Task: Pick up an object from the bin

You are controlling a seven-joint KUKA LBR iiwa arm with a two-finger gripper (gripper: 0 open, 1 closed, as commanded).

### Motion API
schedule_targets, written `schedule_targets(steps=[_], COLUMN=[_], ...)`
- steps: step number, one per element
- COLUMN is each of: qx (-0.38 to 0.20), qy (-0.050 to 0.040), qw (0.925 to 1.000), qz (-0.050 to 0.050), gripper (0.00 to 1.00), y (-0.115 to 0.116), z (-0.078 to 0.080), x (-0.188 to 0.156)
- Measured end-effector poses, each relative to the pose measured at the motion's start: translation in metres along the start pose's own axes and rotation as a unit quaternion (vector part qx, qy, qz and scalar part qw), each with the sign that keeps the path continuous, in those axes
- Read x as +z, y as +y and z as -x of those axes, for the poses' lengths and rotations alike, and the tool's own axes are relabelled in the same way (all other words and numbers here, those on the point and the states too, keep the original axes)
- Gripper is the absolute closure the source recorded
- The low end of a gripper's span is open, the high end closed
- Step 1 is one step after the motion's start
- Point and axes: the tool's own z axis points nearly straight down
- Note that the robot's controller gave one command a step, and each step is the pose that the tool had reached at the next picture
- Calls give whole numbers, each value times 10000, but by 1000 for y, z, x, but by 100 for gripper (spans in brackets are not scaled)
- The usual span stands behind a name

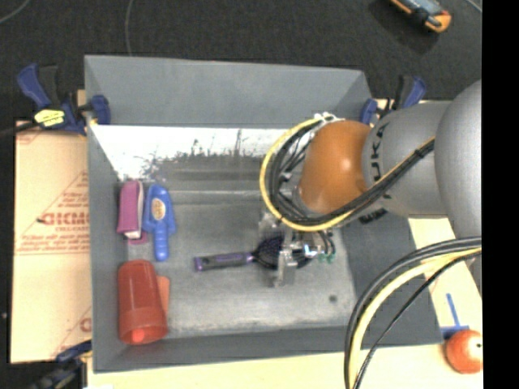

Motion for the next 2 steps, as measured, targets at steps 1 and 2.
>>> schedule_targets(steps=[1, 2], qx=[276, 18], qy=[-16, -33], qw=[9996, 10000], qz=[5, -2], gripper=[0, 100], y=[5, -1], z=[0, 2], x=[0, -1])
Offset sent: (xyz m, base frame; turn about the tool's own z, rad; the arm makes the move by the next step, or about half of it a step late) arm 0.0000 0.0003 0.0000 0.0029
